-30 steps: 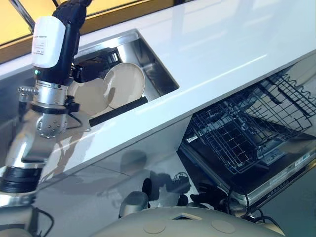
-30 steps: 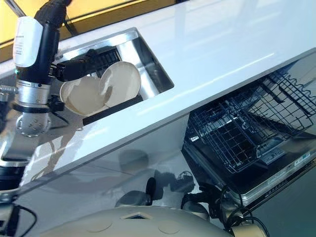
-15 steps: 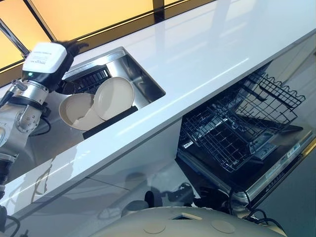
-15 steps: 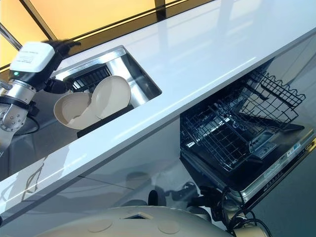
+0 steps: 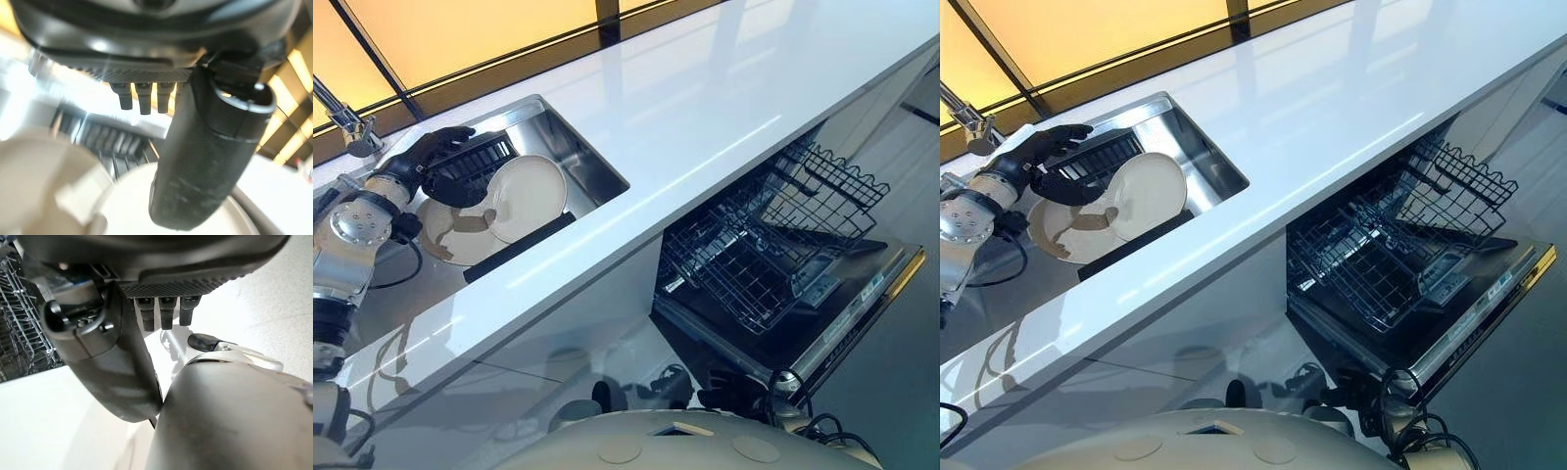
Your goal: Pick up plates and place into dishwasher.
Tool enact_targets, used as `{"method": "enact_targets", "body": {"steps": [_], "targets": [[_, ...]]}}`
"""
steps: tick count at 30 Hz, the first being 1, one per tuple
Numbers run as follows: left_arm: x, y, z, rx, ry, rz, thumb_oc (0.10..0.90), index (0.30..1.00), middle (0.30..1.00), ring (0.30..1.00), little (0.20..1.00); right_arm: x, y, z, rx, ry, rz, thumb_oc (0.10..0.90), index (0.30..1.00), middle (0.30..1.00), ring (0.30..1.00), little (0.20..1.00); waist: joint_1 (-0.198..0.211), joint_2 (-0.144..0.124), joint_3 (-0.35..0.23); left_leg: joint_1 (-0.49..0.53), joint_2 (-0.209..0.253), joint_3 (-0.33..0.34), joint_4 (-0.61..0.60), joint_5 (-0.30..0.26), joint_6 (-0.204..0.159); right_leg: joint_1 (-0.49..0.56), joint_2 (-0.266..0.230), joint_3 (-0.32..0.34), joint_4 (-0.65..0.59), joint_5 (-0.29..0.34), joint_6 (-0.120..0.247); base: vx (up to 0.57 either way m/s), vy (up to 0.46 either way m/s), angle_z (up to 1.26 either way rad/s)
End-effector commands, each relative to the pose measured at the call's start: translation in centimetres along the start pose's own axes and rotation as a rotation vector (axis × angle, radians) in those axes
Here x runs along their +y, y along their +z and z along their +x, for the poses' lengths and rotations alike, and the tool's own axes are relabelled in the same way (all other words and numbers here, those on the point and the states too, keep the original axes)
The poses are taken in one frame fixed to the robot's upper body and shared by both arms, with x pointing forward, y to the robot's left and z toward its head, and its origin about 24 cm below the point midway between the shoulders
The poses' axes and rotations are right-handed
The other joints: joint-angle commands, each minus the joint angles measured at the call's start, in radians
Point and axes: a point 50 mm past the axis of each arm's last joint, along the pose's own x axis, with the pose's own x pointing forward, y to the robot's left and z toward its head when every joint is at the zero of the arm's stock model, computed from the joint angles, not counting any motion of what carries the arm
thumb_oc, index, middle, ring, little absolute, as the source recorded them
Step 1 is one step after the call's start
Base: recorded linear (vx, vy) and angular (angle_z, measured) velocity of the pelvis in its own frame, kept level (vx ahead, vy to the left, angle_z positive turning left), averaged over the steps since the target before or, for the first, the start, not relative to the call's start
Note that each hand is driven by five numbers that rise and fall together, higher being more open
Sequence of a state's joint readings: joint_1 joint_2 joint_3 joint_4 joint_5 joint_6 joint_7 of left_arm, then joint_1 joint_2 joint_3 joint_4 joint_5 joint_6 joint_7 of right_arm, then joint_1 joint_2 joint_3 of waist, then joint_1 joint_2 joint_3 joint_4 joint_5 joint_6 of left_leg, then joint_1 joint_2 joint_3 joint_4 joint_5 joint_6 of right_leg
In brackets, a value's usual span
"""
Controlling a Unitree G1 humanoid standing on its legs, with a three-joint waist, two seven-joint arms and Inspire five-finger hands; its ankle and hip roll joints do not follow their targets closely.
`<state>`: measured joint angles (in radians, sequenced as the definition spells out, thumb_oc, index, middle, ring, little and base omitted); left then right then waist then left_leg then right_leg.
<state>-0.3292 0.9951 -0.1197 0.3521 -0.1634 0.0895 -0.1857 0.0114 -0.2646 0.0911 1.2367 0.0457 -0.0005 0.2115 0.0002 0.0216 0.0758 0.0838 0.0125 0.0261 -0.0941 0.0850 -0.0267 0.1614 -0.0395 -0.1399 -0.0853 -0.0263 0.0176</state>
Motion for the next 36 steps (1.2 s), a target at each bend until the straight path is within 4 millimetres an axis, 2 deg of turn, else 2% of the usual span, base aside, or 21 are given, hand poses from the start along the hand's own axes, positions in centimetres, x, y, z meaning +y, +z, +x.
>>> {"method": "enact_targets", "body": {"steps": [1,7,11,14,19,24,27,29,31,32,33,34,35,36], "targets": [[6.6,4.9,0.7,-0.189,0.286,-0.241,0.8,0.9,0.9,0.9,0.9,-2.9,-1.8,-1.0,0.078,-0.052,-0.07,0.8,0.9,0.9,0.9,0.9,-0.006,0.058,0.013,0.041,-0.075,0.032,0.024,-0.162,0.084,-0.109,0.026,0.018,0.166,-0.105,0.067,0.02,0.039,-0.06],[6.4,4.5,1.1,-0.189,0.302,-0.383,0.8,0.9,0.9,0.9,0.9,-3.2,-1.7,-1.1,0.071,-0.06,-0.08,0.8,0.9,0.9,0.9,0.9,-0.007,0.049,0.036,0.018,-0.074,0.038,0.037,-0.161,0.086,-0.131,0.025,0.023,0.177,-0.101,0.069,0.01,0.044,-0.07],[6.1,4.9,1.3,-0.206,0.281,-0.4,0.8,0.9,0.9,0.9,0.9,-3.3,-1.5,-1.1,0.06,-0.063,-0.085,0.8,0.9,0.9,0.9,0.9,-0.006,0.043,0.052,0.002,-0.074,0.041,0.049,-0.163,0.089,-0.147,0.024,0.03,0.184,-0.096,0.071,0.0,0.008,0.0],[5.9,5.0,1.5,-0.196,0.294,-0.341,0.8,0.9,0.9,0.9,0.9,-3.3,-1.4,-1.1,0.054,-0.066,-0.077,0.8,0.9,0.9,0.9,0.9,-0.005,0.036,0.065,-0.013,-0.076,0.041,0.062,-0.163,0.093,-0.16,0.024,0.037,0.191,-0.089,0.074,0.03,0.035,-0.03],[7.4,5.5,1.2,-0.199,0.399,-0.282,0.8,0.9,0.9,0.9,0.9,-3.5,-1.2,-1.1,0.045,-0.066,-0.067,0.8,0.9,0.9,0.9,0.9,-0.005,0.024,0.088,-0.042,-0.079,0.043,0.084,-0.164,0.098,-0.181,0.023,0.051,0.197,-0.078,0.078,0.01,0.028,-0.04],[8.4,6.1,1.0,-0.21,0.408,-0.262,0.8,0.9,0.9,0.9,0.9,-3.6,-0.8,-1.1,0.026,-0.062,-0.058,0.8,0.9,0.9,0.9,0.9,-0.001,0.016,0.114,-0.069,-0.079,0.04,0.1,-0.164,0.103,-0.204,0.024,0.059,0.205,-0.067,0.084,0.0,0.002,-0.01],[8.5,6.5,1.1,-0.221,0.341,-0.295,0.8,0.9,0.9,0.9,0.9,-3.5,-0.7,-1.1,0.021,-0.06,-0.06,0.8,0.9,0.9,0.9,0.9,0.002,0.013,0.121,-0.078,-0.079,0.038,0.105,-0.163,0.103,-0.211,0.022,0.059,0.207,-0.062,0.088,0.0,0.0,0.0],[8.0,7.0,1.4,-0.236,0.238,-0.315,0.8,0.9,0.9,0.9,0.9,-3.5,-0.5,-1.1,0.016,-0.06,-0.061,0.8,0.9,0.9,0.9,0.9,0.003,0.013,0.123,-0.083,-0.081,0.035,0.107,-0.163,0.103,-0.215,0.022,0.06,0.209,-0.061,0.089,0.0,0.0,0.0],[6.7,7.6,1.7,-0.256,0.063,-0.363,0.8,0.9,0.9,0.9,0.9,-3.7,-0.3,-1.1,0.01,-0.06,-0.062,0.8,0.9,0.9,0.9,0.9,0.007,0.014,0.126,-0.088,-0.084,0.033,0.109,-0.161,0.104,-0.219,0.02,0.061,0.212,-0.06,0.09,-0.02,0.0,0.01],[6.3,7.9,1.7,-0.268,0.022,-0.365,0.74,0.848,0.848,0.848,0.84,-3.8,-0.1,-1.1,0.008,-0.061,-0.061,0.8,0.9,0.9,0.9,0.9,0.008,0.015,0.126,-0.089,-0.084,0.031,0.11,-0.161,0.103,-0.221,0.02,0.06,0.213,-0.061,0.09,-0.04,0.003,0.03],[5.7,8.1,1.7,-0.282,-0.037,-0.36,0.41,0.566,0.566,0.566,0.51,-4.1,0.1,-1.2,0.006,-0.064,-0.061,0.8,0.9,0.9,0.9,0.9,0.01,0.018,0.126,-0.088,-0.087,0.029,0.11,-0.16,0.103,-0.222,0.019,0.058,0.215,-0.061,0.089,-0.03,0.005,0.02],[5.5,8.3,1.7,-0.288,-0.062,-0.355,0.256,0.434,0.434,0.434,0.356,-4.3,0.2,-1.2,0.005,-0.065,-0.061,0.8,0.9,0.9,0.9,0.9,0.011,0.019,0.126,-0.089,-0.089,0.028,0.112,-0.16,0.103,-0.222,0.018,0.056,0.215,-0.061,0.088,0.0,0.0,0.0],[5.3,8.4,1.6,-0.299,-0.095,-0.353,0.141,0.335,0.335,0.335,0.241,-4.4,0.1,-1.3,0.005,-0.068,-0.059,0.8,0.9,0.9,0.9,0.9,0.013,0.021,0.125,-0.088,-0.092,0.025,0.114,-0.16,0.102,-0.221,0.016,0.055,0.215,-0.062,0.086,0.0,0.0,0.0],[5.2,8.5,1.6,-0.302,-0.123,-0.351,0.1,0.3,0.3,0.3,0.2,-4.5,0.2,-1.3,0.006,-0.071,-0.056,0.8,0.9,0.9,0.9,0.9,0.014,0.023,0.123,-0.088,-0.094,0.023,0.116,-0.16,0.101,-0.22,0.015,0.053,0.215,-0.063,0.085,0.0,0.0,0.0]]}}
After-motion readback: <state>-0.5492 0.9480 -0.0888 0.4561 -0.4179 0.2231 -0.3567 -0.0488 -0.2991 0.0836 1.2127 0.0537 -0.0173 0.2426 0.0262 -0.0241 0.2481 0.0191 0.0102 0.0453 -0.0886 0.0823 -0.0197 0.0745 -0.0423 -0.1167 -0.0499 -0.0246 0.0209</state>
